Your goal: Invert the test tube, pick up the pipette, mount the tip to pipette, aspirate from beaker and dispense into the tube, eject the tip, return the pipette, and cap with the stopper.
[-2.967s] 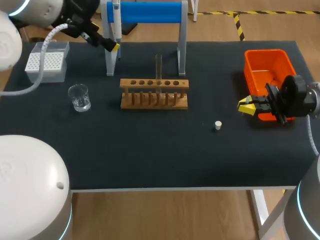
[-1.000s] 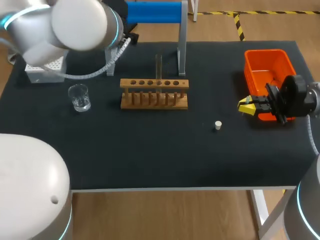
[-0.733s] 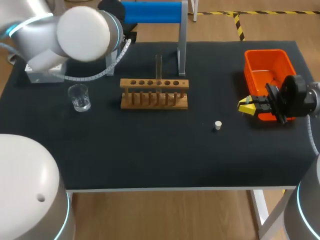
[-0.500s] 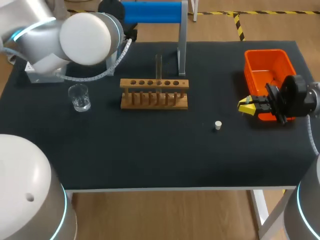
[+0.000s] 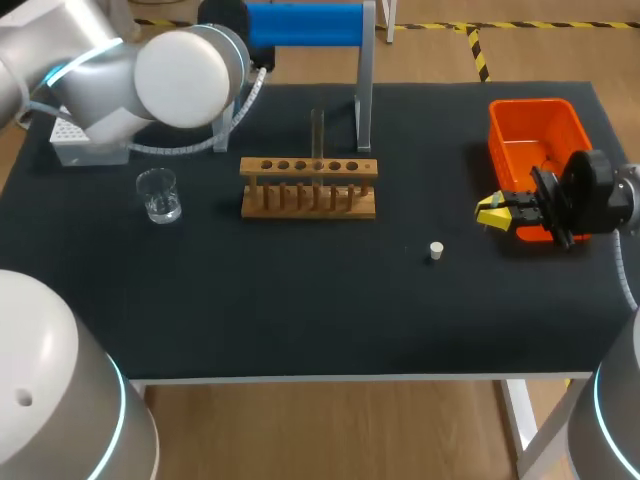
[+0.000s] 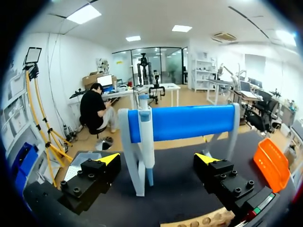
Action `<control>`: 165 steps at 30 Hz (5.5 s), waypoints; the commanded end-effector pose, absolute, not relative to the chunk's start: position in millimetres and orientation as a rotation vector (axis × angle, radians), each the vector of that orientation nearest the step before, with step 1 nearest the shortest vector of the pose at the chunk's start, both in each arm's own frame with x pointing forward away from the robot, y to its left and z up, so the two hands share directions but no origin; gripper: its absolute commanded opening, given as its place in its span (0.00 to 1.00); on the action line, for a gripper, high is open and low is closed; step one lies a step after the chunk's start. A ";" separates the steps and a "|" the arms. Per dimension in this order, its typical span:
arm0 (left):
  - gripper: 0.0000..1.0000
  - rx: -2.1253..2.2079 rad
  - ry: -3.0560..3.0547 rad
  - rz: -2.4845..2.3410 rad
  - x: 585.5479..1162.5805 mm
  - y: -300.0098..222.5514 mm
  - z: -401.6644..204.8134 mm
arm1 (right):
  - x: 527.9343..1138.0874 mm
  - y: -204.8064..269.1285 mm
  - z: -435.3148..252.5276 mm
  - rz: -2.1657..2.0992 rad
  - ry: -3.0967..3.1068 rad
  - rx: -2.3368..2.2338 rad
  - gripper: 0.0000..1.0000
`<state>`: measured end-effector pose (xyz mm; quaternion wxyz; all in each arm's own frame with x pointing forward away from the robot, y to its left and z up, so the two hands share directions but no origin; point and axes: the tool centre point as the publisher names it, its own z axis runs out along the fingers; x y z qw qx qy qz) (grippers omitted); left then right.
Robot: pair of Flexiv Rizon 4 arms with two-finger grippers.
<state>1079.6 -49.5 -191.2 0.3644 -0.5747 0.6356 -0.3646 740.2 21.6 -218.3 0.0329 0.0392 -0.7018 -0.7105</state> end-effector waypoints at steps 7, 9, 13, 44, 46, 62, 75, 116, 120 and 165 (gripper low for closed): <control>1.00 -1.479 1.583 -0.978 1109.3 -51.5 -194.7 | 739.9 21.1 -218.7 -2.186 -2.160 0.122 0.00; 1.00 -1.475 1.575 -0.986 1111.6 -51.8 -194.0 | 739.9 21.1 -218.7 -2.186 -2.160 0.122 0.00; 1.00 -1.470 1.568 -0.994 1115.8 -53.4 -193.2 | 739.9 21.1 -218.7 -2.186 -2.160 0.122 0.00; 0.81 -1.445 1.567 -0.987 1143.5 -54.3 -197.4 | 739.9 21.1 -218.7 -2.186 -2.160 0.122 0.00; 0.82 -1.444 1.565 -0.987 1145.3 -54.0 -197.4 | 739.9 21.1 -218.7 -2.186 -2.160 0.122 0.00; 0.76 -1.445 1.554 -0.994 1159.3 -52.0 -199.1 | 739.9 21.1 -218.7 -2.186 -2.160 0.122 0.00; 0.53 -1.456 1.547 -0.976 1164.5 -46.3 -203.2 | 739.9 21.1 -218.7 -2.186 -2.160 0.122 0.00; 0.55 -1.482 1.527 -0.974 1175.2 -42.7 -209.8 | 739.9 21.1 -218.7 -2.186 -2.160 0.122 0.00; 0.53 -1.484 1.527 -0.973 1175.9 -42.7 -210.6 | 739.9 21.1 -218.7 -2.186 -2.160 0.122 0.00; 0.00 -1.298 1.700 -1.124 1146.6 -39.7 -129.6 | 739.9 21.1 -218.7 -2.186 -2.160 0.122 0.00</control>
